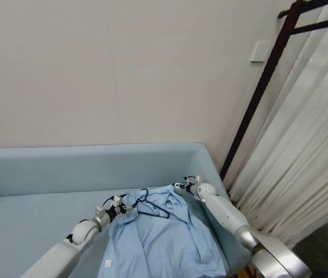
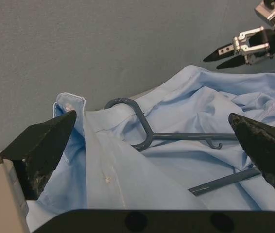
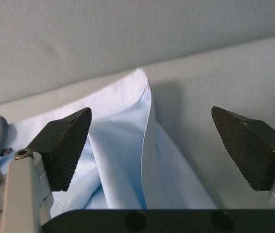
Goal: Pick up the clothes from the sofa and hang them on the clothes hanger.
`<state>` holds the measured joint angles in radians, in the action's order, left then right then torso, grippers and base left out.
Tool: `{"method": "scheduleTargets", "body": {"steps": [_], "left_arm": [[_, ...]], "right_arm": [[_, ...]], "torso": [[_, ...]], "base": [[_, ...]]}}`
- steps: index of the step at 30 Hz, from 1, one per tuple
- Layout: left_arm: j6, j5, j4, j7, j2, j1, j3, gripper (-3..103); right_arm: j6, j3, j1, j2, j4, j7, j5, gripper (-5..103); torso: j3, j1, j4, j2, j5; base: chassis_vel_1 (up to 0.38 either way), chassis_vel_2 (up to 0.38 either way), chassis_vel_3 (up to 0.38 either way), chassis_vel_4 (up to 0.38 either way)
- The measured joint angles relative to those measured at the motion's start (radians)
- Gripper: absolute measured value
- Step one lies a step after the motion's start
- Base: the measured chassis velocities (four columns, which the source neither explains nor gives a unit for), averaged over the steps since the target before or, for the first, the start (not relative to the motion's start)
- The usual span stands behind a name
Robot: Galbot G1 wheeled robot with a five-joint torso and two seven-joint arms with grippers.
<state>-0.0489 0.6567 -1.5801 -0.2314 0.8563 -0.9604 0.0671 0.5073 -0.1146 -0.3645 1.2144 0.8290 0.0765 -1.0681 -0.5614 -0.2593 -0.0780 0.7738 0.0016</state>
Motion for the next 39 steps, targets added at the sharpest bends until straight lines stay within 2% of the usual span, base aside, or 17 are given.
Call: {"method": "scheduleTargets", "body": {"steps": [7,10,11,14,17,21,23,26,27,28,32,39], "left_arm": [[0.0,0.005,-0.002,0.0,0.001,0.0,0.002,100],[0.0,0.01,-0.002,0.0,0.002,0.002,0.002,100],[0.0,0.01,-0.002,0.0,0.002,0.002,0.002,100],[0.0,0.013,0.001,0.0,0.004,0.005,0.002,100],[0.0,0.015,0.004,0.0,0.005,0.007,0.002,100],[0.0,0.017,0.01,-0.002,0.008,0.012,0.0,100],[0.0,0.017,0.01,-0.003,0.009,0.012,-0.001,100],[0.0,0.017,0.011,-0.004,0.009,0.013,-0.002,100],[0.0,0.018,0.012,-0.005,0.009,0.013,-0.002,100],[0.0,0.018,0.012,-0.005,0.008,0.013,-0.003,100],[0.0,0.018,0.014,-0.006,0.008,0.015,-0.005,100],[-0.001,0.019,0.022,-0.008,0.013,0.024,-0.01,100]], "right_arm": [[-0.009,-0.015,-0.023,0.018,-0.002,-0.003,0.04,83],[-0.014,-0.025,-0.029,0.02,0.007,-0.009,0.047,73],[-0.014,-0.025,-0.029,0.02,0.007,-0.009,0.047,73],[-0.016,-0.03,-0.032,0.02,0.014,-0.012,0.054,57],[-0.021,-0.031,-0.034,0.024,0.014,-0.015,0.063,51],[-0.031,-0.035,-0.038,0.029,0.013,-0.03,0.068,30],[-0.033,-0.035,-0.038,0.031,0.011,-0.036,0.069,30],[-0.036,-0.035,-0.039,0.036,0.009,-0.048,0.069,14],[-0.036,-0.035,-0.04,0.036,0.011,-0.048,0.069,14],[-0.037,-0.035,-0.04,0.034,0.014,-0.048,0.069,8],[-0.037,-0.036,-0.041,0.027,0.032,-0.056,0.051,1],[-0.037,-0.046,-0.056,0.006,0.12,-0.114,-0.005,0]], "torso": [[0.0,0.0,0.0001,0.0,-0.0001],[0.0,0.0,0.0001,0.0,-0.0001],[0.0,0.0,0.0001,0.0,-0.0001],[0.0,0.0,0.0,0.0,-0.0002],[0.0,0.0,0.0,0.0,-0.0001],[0.0,0.0,0.0,0.0,-0.0001],[0.0,0.0,0.0001,0.0,-0.0002],[0.0,0.0,0.0001,0.0,-0.0001],[0.0,0.0,0.0001,0.0,-0.0001],[0.0,0.0,0.0001,0.0,-0.0001],[0.0,0.0,0.0001,0.0,-0.0001],[0.0,0.0,0.0001,0.0,-0.0001]], "base": [[0.0,0.0,0.0,0.0],[0.0,0.0,0.0,0.0],[0.0,0.0,0.0,0.0],[0.0,0.0,0.0,0.0],[0.0,0.0,0.0,0.0],[0.0,0.0,0.0,0.0],[0.0,0.0,0.0,0.0],[0.0,0.0,0.0,0.0],[0.0,0.0,0.0,0.0],[0.0,0.0,0.0,0.0],[0.0,0.0,0.0,0.0],[0.0,0.0,0.0,0.0]]}}
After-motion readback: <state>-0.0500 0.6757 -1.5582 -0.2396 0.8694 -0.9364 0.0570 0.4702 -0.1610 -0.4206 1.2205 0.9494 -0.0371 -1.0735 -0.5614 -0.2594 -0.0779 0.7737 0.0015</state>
